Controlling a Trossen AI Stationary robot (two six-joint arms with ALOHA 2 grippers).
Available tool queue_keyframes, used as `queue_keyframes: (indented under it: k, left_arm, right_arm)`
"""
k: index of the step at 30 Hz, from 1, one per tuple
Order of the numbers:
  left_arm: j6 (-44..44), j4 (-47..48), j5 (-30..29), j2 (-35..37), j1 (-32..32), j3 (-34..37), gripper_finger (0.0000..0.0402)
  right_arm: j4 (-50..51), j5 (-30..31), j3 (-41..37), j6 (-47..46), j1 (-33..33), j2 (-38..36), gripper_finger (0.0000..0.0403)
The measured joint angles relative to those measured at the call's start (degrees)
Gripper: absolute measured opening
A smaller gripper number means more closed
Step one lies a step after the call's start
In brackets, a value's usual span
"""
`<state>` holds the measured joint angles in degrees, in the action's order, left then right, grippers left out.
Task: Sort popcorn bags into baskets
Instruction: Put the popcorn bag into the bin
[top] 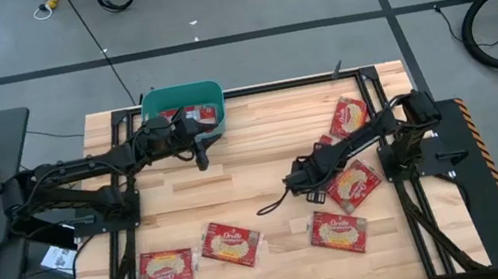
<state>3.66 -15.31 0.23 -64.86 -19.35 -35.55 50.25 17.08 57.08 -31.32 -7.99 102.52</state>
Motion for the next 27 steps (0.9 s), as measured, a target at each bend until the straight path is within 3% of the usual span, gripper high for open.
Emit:
queue_keyframes:
  k: [6,14,20,27]
  left_arm:
    - [-2.81,-3.7,0.04,0.0,0.28,-0.09,0.0149]
    - [-0.08,-5.62,3.06,-0.01,0.37,3.81,0.0149]
    - [0.31,-15.48,7.09,1.8,0.35,8.22,0.0149]
    - [-1.49,-14.94,8.66,9.55,0.35,11.44,0.0149]
  right_arm:
    - [0.57,1.87,0.0,2.44,-0.81,0.19,0.0132]
    - [0.63,4.73,0.89,3.0,-1.37,0.35,0.0063]
    - [0.49,4.24,2.55,3.04,-1.29,0.35,0.0015]
    - [0.55,8.06,10.5,10.32,-1.18,0.35,0.0016]
